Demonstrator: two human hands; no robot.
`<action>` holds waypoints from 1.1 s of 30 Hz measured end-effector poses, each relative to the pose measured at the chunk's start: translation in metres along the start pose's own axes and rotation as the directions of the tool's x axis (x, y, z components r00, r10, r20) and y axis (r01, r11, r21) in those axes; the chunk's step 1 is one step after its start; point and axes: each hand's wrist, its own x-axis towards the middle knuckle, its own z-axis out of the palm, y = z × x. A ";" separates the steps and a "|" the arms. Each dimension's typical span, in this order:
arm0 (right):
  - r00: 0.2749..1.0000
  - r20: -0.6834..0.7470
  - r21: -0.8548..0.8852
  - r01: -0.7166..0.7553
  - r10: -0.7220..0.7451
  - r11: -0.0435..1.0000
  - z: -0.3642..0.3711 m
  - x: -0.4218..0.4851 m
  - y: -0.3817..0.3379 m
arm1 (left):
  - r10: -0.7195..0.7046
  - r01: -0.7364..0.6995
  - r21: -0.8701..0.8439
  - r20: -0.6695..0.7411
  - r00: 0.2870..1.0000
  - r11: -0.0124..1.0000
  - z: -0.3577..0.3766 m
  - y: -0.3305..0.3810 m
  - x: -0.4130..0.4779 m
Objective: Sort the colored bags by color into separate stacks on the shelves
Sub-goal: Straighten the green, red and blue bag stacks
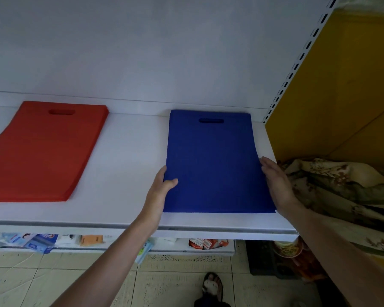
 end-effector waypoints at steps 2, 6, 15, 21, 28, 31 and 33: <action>0.999 0.023 0.048 -0.034 0.033 0.998 0.001 0.001 0.000 | -0.029 0.031 0.045 -0.029 0.999 0.999 0.004 0.003 -0.001; 0.999 0.025 -0.005 -0.022 0.022 1.000 0.000 0.000 0.000 | -0.024 0.023 0.162 0.005 1.000 0.987 0.004 0.006 -0.006; 0.998 0.037 -0.191 0.065 -0.059 0.979 0.019 0.027 -0.030 | -0.029 0.022 0.448 0.009 1.000 0.894 0.016 0.021 0.028; 1.000 0.002 -0.174 0.002 -0.002 0.985 0.022 0.039 -0.027 | -0.044 0.051 0.494 -0.025 0.999 0.868 0.024 0.023 0.035; 0.997 0.056 -0.302 0.066 -0.051 0.951 0.010 0.040 -0.029 | 0.034 -0.028 0.177 -0.032 0.999 0.984 0.009 0.022 0.033; 0.992 0.056 -0.393 0.126 -0.113 0.911 0.011 0.039 -0.017 | 0.037 -0.035 0.192 -0.006 0.999 0.981 0.009 0.017 0.031; 0.991 0.058 -0.395 0.135 -0.122 0.909 0.012 0.039 -0.014 | 0.040 -0.038 0.184 -0.006 0.999 0.982 0.011 0.016 0.031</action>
